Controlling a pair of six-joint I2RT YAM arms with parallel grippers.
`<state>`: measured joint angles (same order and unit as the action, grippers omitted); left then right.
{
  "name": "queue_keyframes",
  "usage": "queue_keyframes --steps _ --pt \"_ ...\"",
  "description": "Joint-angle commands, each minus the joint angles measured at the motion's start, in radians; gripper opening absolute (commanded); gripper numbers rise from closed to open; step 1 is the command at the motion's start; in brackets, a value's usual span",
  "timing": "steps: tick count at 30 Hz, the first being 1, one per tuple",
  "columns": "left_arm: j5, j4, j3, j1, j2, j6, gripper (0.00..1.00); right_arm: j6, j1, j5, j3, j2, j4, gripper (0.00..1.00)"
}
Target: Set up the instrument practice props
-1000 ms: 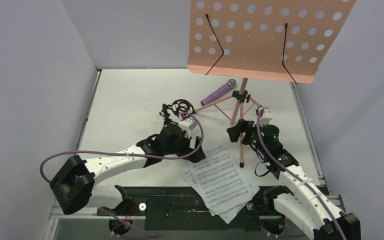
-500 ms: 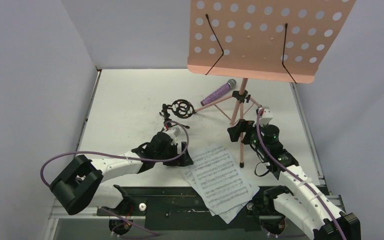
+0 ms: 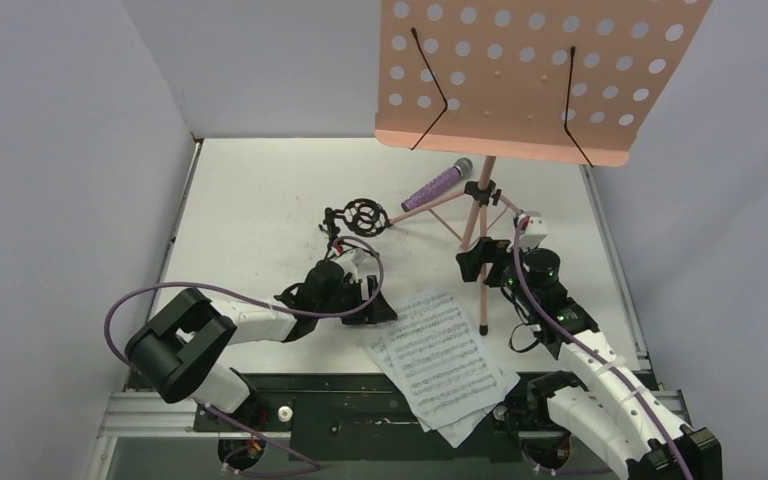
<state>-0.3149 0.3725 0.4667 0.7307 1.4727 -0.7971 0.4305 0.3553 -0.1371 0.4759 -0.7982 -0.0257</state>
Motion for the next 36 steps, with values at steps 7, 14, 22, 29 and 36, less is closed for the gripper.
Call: queue_keyframes --steps 7,14,22,29,36 --pt "0.032 0.035 0.063 0.039 -0.024 0.013 0.68 -0.026 0.005 0.029 0.052 0.037 -0.013 0.92" --pt "0.045 0.055 0.066 0.070 -0.077 0.006 0.68 -0.030 0.007 0.027 0.055 0.037 -0.016 0.92" --pt "0.042 0.163 0.047 0.082 0.028 -0.022 0.67 -0.027 0.006 0.025 0.053 0.046 -0.016 0.92" --pt "0.049 0.262 0.049 0.112 0.096 -0.044 0.58 -0.030 0.007 0.029 0.059 0.062 -0.031 0.92" --pt "0.058 0.294 0.094 0.140 0.141 -0.064 0.48 -0.024 0.006 0.027 0.061 0.065 -0.031 0.92"
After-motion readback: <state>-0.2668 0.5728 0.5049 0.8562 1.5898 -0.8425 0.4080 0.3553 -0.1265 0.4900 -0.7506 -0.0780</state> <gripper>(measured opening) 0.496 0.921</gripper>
